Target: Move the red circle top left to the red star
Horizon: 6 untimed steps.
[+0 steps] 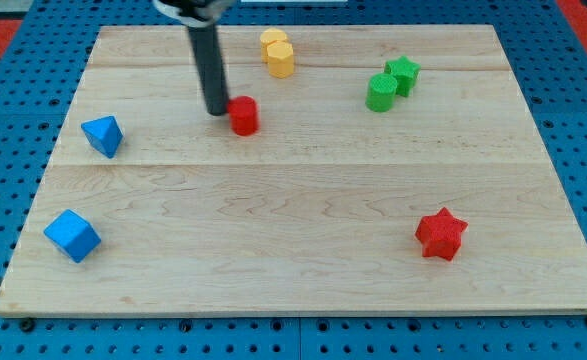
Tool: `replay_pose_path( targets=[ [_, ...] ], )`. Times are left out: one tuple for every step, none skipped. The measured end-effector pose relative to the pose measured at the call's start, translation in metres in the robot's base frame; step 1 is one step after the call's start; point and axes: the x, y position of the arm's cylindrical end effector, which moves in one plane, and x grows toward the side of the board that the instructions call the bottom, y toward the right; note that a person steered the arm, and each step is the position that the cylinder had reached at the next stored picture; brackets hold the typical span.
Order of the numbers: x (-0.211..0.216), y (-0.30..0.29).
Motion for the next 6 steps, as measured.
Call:
replay_pose_path(
  targets=[
    [0.013,0.033],
    [0.049,0.114],
    [0.088,0.19],
    [0.055,0.198],
    [0.074,0.258],
    [0.105,0.234]
  ],
)
